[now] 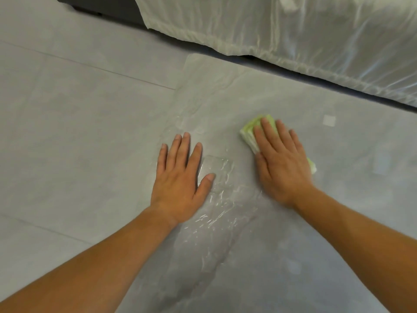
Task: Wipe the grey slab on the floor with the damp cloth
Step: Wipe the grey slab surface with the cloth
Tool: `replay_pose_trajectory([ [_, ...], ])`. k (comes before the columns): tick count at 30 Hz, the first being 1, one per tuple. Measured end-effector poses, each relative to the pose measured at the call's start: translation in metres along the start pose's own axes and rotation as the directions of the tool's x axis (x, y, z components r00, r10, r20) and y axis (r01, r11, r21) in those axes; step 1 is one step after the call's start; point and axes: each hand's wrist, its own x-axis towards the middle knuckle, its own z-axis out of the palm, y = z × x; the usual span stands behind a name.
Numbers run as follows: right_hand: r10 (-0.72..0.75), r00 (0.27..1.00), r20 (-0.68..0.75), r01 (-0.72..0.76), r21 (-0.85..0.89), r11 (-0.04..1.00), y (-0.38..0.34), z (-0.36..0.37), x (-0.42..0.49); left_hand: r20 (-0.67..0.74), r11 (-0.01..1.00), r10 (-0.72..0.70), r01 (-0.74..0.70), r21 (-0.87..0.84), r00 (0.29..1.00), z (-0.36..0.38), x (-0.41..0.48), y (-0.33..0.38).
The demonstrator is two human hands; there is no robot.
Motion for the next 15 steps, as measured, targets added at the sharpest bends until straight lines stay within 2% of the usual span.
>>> replay_pose_trajectory([
  [3, 0.037, 0.998, -0.058, -0.035, 0.021, 0.999, -0.016, -0.011, 0.088, -0.003, 1.0, 0.007, -0.007, -0.022, 1.0, 0.0, 0.0, -0.001],
  [7, -0.176, 0.984, -0.012, 0.176, -0.028, 0.984, -0.07, -0.012, 0.163, -0.014, 0.998, 0.016, -0.017, -0.062, 1.0, 0.0, -0.001, -0.002],
  [9, -0.381, 0.923, 0.056, 0.383, -0.044, 0.923, -0.083, -0.006, 0.152, -0.034, 0.996, 0.018, -0.021, -0.089, 0.999, 0.0, -0.001, -0.002],
  [11, -0.558, 0.82, 0.131, 0.567, -0.048, 0.822, -0.075, -0.002, 0.13, -0.059, 0.993, 0.019, -0.025, -0.117, 0.998, -0.001, -0.002, -0.002],
  [13, -0.632, 0.754, 0.178, 0.651, -0.067, 0.757, -0.061, -0.005, 0.132, -0.075, 0.992, 0.028, -0.037, -0.117, 0.997, -0.002, -0.003, -0.003],
  [14, -0.606, 0.779, 0.161, 0.622, -0.076, 0.779, -0.058, -0.009, 0.142, -0.079, 0.993, 0.033, -0.042, -0.109, 0.996, -0.002, -0.003, -0.002],
  [15, -0.536, 0.834, 0.129, 0.547, -0.069, 0.834, -0.06, -0.012, 0.154, -0.077, 0.994, 0.034, -0.042, -0.097, 0.996, -0.002, -0.002, -0.002],
])
